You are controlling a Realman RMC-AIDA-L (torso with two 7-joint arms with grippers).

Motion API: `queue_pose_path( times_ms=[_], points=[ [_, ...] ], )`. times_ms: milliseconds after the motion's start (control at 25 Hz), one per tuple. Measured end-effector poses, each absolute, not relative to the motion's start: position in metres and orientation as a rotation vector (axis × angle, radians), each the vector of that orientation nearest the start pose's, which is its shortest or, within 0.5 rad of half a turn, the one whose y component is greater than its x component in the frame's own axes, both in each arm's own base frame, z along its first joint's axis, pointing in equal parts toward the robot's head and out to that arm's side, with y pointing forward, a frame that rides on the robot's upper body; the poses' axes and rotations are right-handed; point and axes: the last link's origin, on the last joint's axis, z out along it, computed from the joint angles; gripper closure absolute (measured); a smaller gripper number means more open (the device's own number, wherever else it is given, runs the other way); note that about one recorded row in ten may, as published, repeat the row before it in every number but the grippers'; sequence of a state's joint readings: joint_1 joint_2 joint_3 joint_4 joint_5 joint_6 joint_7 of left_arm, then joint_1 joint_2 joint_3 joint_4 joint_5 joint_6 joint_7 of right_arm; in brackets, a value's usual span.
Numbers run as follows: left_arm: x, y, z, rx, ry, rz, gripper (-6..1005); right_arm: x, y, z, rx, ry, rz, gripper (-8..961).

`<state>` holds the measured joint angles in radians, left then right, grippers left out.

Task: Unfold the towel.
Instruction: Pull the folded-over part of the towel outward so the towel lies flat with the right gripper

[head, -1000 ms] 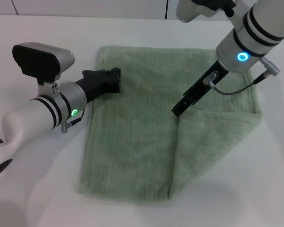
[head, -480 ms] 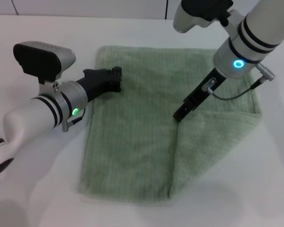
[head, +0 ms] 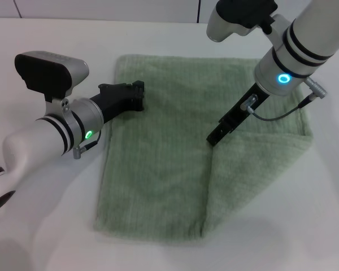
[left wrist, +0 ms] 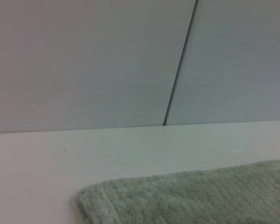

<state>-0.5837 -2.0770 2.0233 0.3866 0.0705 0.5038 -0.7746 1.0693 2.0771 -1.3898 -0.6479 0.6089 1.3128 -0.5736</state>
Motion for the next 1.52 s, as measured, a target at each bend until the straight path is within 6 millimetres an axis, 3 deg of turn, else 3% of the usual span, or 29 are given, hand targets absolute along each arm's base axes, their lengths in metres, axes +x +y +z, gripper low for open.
queue_pose_path(
  times_ms=[880,1120,1320,1520],
  points=[
    [-0.266,0.378,-0.099,-2.122,-0.9,-0.516,991,0.139,0.405,-0.081,-2.686,0.915,-0.65,154],
    [-0.266,0.379,-0.098,-2.122,-0.896,-0.515,991,0.139,0.406,-0.083,-2.681,0.914,-0.658,358],
    [-0.266,0.379,-0.098,-2.122,-0.897,-0.515,991,0.139,0.406,-0.083,-2.678,0.906,-0.66,612],
    [-0.266,0.379,-0.098,-2.122,-0.897,-0.515,991,0.139,0.406,-0.083,-2.68,0.89,-0.672,751]
  ],
)
